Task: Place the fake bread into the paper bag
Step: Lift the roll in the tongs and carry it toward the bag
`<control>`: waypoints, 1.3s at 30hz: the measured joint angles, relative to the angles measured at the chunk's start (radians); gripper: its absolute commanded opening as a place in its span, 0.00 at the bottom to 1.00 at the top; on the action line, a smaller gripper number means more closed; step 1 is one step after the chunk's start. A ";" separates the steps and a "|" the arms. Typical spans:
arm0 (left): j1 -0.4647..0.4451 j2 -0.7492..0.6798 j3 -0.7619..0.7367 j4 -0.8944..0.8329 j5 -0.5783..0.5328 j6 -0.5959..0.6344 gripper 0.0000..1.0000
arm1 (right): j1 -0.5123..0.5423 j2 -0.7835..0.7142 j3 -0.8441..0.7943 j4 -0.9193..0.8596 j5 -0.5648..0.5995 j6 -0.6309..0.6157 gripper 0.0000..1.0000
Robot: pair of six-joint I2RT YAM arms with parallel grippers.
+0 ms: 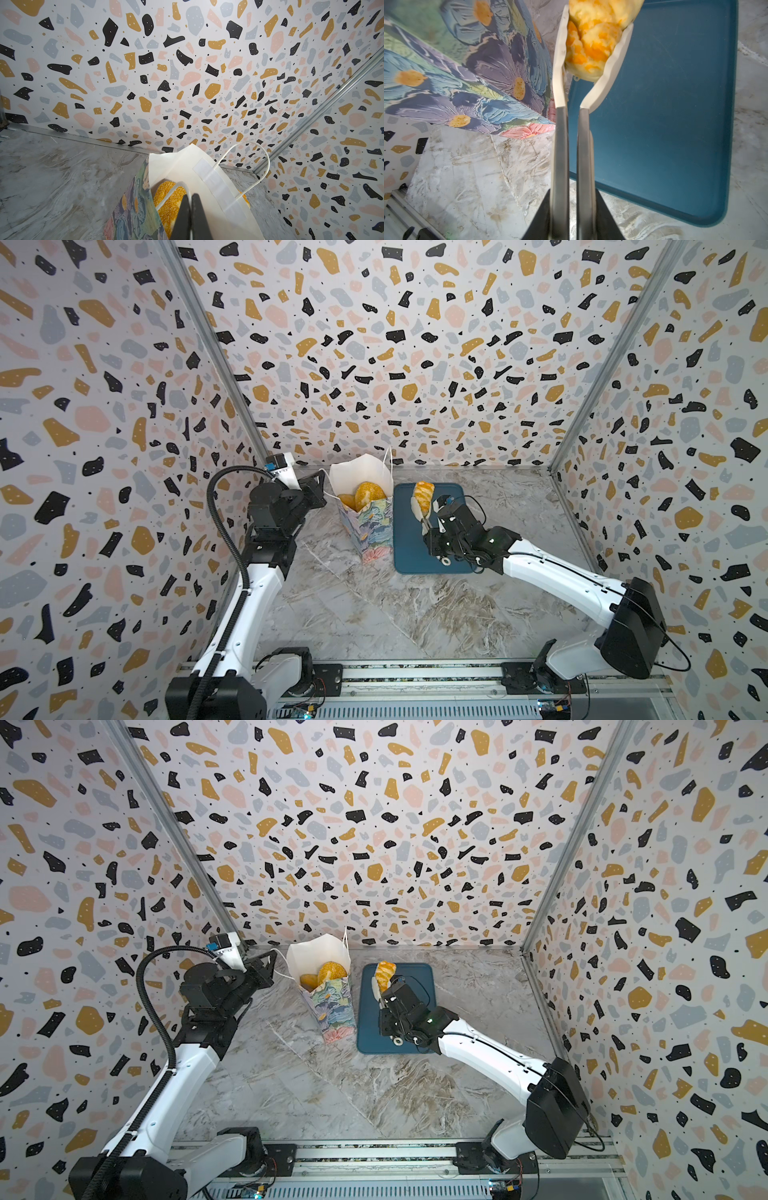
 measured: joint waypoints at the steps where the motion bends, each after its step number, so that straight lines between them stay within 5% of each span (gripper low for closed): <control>1: 0.000 0.000 0.000 0.000 0.000 0.000 0.00 | 0.002 -0.007 0.000 0.004 0.000 0.002 0.22; 39: 0.000 0.000 0.000 0.000 -0.008 0.002 0.00 | 0.158 0.069 0.412 -0.082 0.189 -0.206 0.21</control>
